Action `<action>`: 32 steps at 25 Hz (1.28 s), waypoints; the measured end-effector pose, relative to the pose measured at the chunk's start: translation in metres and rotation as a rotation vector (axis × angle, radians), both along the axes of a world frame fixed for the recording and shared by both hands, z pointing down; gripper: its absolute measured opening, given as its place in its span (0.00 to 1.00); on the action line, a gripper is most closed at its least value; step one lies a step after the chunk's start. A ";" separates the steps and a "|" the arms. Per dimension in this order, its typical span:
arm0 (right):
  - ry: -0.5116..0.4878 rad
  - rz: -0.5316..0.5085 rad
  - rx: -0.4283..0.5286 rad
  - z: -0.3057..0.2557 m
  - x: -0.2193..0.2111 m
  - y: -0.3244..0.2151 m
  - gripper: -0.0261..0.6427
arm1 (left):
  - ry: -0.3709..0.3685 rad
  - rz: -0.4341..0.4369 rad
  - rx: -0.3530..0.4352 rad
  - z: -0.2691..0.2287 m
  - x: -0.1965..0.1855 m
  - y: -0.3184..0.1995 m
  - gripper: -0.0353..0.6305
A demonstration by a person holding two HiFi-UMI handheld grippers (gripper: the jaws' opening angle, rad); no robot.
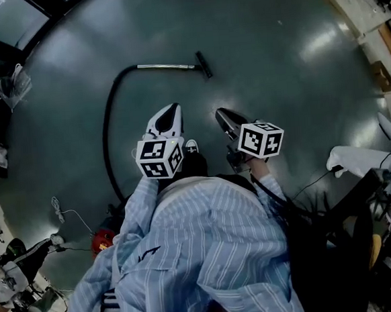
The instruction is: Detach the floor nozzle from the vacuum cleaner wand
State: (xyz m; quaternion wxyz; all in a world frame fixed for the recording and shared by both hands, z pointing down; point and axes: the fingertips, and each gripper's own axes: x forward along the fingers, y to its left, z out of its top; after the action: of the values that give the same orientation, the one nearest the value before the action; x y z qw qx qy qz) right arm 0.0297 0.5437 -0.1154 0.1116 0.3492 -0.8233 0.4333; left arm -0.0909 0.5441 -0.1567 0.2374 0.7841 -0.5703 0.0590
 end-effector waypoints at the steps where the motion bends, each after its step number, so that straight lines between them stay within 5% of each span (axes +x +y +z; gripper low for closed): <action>1: 0.000 0.014 -0.002 0.003 -0.004 -0.009 0.09 | -0.001 0.009 -0.002 0.003 -0.005 -0.009 0.06; 15: 0.053 0.085 -0.055 0.019 -0.006 -0.070 0.09 | 0.042 0.033 -0.069 0.032 -0.024 -0.068 0.06; 27: 0.046 -0.022 -0.086 0.028 -0.041 -0.153 0.09 | 0.048 -0.102 -0.102 0.039 -0.064 -0.131 0.06; 32: 0.045 -0.066 -0.084 0.028 -0.051 -0.214 0.09 | 0.153 -0.105 -0.036 0.022 -0.065 -0.185 0.06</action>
State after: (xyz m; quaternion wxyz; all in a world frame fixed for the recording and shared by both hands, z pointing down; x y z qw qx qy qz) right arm -0.0217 0.3294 -0.0871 0.1590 0.3266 -0.8128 0.4554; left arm -0.1559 0.3589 -0.1349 0.2971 0.7510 -0.5897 -0.0035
